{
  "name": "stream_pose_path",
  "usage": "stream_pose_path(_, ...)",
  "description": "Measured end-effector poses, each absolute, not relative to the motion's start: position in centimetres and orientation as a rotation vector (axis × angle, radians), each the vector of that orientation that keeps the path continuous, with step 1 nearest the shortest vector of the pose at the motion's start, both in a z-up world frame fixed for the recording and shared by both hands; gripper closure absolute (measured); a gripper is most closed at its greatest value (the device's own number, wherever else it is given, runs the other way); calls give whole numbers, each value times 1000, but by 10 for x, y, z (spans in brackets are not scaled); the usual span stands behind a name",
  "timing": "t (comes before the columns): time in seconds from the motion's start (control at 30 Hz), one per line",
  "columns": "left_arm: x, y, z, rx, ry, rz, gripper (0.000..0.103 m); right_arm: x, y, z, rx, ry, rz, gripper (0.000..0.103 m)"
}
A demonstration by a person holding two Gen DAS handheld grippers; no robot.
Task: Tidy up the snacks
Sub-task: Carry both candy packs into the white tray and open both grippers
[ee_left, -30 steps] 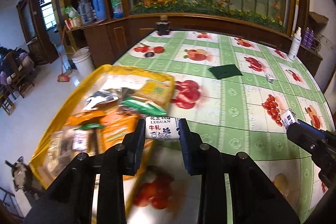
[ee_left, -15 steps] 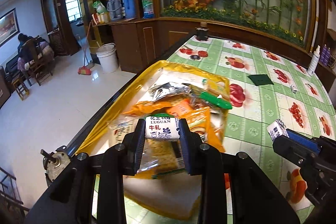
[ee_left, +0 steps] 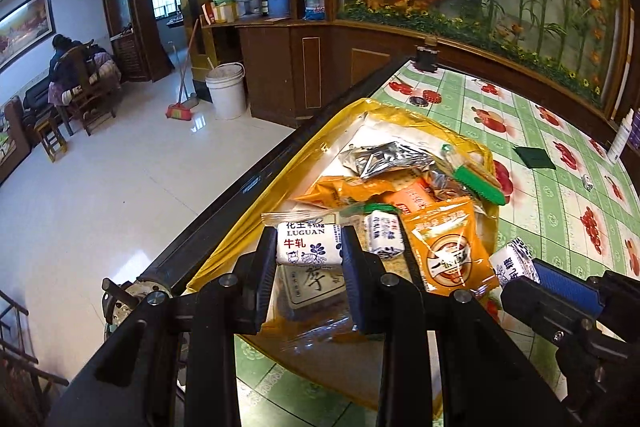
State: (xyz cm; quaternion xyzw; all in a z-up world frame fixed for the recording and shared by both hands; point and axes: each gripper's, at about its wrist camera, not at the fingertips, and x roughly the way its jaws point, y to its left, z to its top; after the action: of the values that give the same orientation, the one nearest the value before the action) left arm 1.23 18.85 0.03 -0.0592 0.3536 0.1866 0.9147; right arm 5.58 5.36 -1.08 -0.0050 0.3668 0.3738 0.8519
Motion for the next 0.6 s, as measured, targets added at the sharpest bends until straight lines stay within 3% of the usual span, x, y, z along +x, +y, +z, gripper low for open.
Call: stream_pose_path(0.6,15,202,-4,-143,737,380,74,67,77,-30,-44,818,794,84)
